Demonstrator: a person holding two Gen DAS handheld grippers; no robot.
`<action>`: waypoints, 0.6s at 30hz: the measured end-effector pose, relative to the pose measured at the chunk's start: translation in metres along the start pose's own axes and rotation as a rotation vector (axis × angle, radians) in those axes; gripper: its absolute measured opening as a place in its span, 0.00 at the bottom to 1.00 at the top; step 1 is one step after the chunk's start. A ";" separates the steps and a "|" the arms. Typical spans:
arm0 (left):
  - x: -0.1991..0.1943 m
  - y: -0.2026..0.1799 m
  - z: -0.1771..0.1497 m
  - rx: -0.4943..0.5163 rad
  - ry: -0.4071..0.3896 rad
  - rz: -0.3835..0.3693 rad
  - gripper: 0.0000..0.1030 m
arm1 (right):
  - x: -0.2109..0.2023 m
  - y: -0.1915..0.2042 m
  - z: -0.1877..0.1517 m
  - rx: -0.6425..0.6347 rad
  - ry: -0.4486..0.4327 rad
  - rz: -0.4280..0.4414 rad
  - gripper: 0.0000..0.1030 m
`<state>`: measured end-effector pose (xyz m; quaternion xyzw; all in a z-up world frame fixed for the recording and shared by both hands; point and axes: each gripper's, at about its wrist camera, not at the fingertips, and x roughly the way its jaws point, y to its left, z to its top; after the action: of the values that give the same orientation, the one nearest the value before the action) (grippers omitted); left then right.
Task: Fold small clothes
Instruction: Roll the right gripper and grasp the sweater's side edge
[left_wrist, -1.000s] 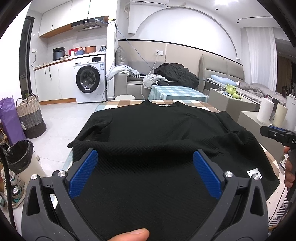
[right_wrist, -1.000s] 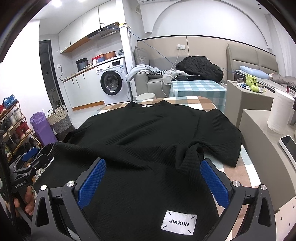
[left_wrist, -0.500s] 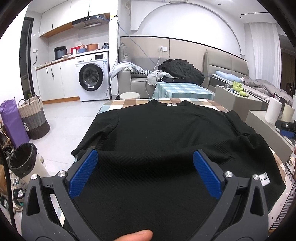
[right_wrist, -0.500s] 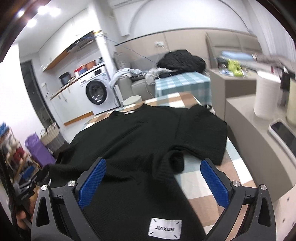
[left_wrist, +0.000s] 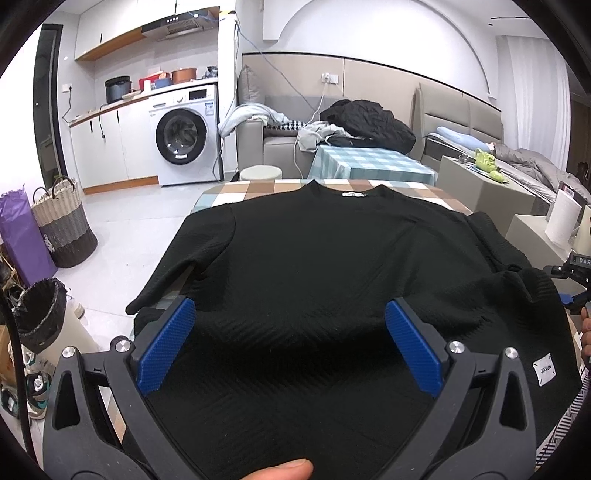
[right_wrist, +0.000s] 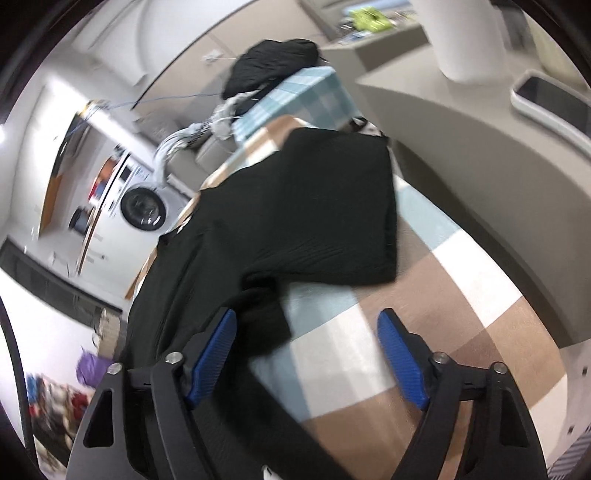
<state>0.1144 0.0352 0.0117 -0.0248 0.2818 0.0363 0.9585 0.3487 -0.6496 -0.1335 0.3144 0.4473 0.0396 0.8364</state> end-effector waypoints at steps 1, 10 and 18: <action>0.005 0.001 0.000 -0.006 0.007 0.000 0.99 | 0.002 -0.005 0.004 0.012 -0.002 -0.012 0.75; 0.045 0.007 0.007 -0.027 0.044 0.002 0.99 | 0.023 -0.010 0.030 -0.026 -0.003 -0.097 0.52; 0.056 0.009 0.010 -0.030 0.049 0.003 0.99 | 0.024 0.000 0.048 -0.086 -0.070 -0.187 0.11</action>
<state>0.1661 0.0481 -0.0104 -0.0393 0.3046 0.0414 0.9508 0.4002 -0.6652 -0.1313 0.2363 0.4429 -0.0304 0.8644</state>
